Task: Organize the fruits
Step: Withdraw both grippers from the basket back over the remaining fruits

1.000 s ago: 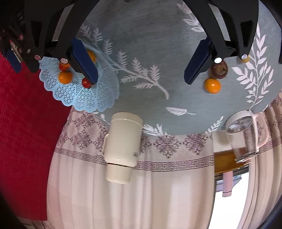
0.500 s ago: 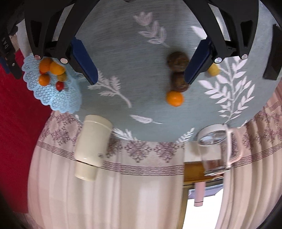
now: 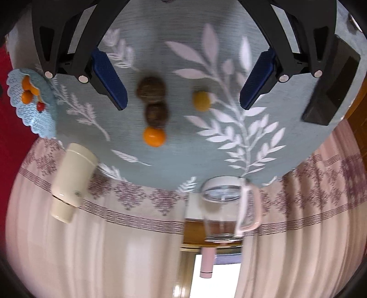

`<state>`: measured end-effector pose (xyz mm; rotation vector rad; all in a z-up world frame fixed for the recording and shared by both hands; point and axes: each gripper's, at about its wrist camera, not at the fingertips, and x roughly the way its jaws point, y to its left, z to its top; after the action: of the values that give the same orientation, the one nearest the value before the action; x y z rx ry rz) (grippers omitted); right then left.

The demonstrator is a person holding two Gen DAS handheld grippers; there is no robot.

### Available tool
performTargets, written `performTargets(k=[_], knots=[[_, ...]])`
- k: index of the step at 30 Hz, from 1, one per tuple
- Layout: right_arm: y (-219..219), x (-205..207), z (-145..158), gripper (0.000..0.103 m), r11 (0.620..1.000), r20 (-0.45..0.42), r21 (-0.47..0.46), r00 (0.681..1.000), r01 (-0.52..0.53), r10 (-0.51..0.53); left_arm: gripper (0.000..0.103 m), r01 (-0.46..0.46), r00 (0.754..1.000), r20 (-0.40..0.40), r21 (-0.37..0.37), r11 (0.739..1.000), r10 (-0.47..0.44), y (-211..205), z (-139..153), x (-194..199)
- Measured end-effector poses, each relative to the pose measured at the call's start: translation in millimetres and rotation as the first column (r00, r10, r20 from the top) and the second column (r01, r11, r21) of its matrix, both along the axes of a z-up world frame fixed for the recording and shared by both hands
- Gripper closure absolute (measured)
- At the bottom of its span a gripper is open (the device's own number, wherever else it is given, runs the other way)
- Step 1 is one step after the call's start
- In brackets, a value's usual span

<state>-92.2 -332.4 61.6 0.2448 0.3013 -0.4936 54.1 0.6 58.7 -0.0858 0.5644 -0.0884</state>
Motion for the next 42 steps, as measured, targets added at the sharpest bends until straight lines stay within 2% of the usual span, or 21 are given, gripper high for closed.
performTargets(k=[5, 8, 14, 17, 21, 24, 27, 34, 36, 42], knots=[[12, 5, 2, 0.018, 0.998, -0.031, 0.012, 0.997, -0.067, 0.067, 0.003, -0.06, 0.998, -0.021, 0.014, 0.998, 0.06, 23, -7, 7], [30, 4, 6, 0.018, 0.992, -0.029, -0.014, 0.992, -0.122, 0.121, 0.003, -0.081, 0.996, -0.045, 0.022, 0.996, 0.082, 29, -13, 14], [62, 10, 5, 0.018, 0.967, -0.051, -0.023, 0.966, -0.254, 0.252, 0.004, -0.069, 0.993, -0.088, 0.069, 0.995, 0.075, 24, -22, 28], [73, 14, 1, 0.018, 0.95, -0.071, -0.005, 0.948, -0.312, 0.311, 0.012, -0.04, 0.992, -0.113, 0.075, 0.996, 0.049, 21, -25, 35], [82, 16, -3, 0.018, 0.936, -0.088, 0.001, 0.932, -0.352, 0.351, 0.033, -0.002, 0.984, -0.176, 0.089, 0.996, 0.018, 15, -31, 50], [80, 18, -6, 0.018, 0.933, -0.093, 0.021, 0.928, -0.361, 0.361, 0.044, 0.017, 0.975, -0.22, 0.077, 0.997, 0.0, 13, -37, 59], [76, 22, -8, 0.018, 0.932, -0.101, 0.055, 0.926, -0.359, 0.363, 0.048, 0.037, 0.967, -0.253, 0.055, 0.998, -0.021, 12, -42, 66], [73, 28, -12, 0.018, 0.929, -0.116, 0.081, 0.922, -0.361, 0.369, 0.066, 0.051, 0.963, -0.267, 0.024, 0.998, -0.042, 15, -45, 70], [74, 28, -12, 0.018, 0.929, -0.12, 0.078, 0.922, -0.362, 0.369, 0.076, 0.069, 0.964, -0.258, 0.009, 0.998, -0.065, 15, -45, 68], [74, 29, -13, 0.018, 0.93, -0.128, 0.081, 0.922, -0.359, 0.367, 0.076, 0.062, 0.969, -0.241, -0.003, 0.998, -0.061, 17, -44, 66]])
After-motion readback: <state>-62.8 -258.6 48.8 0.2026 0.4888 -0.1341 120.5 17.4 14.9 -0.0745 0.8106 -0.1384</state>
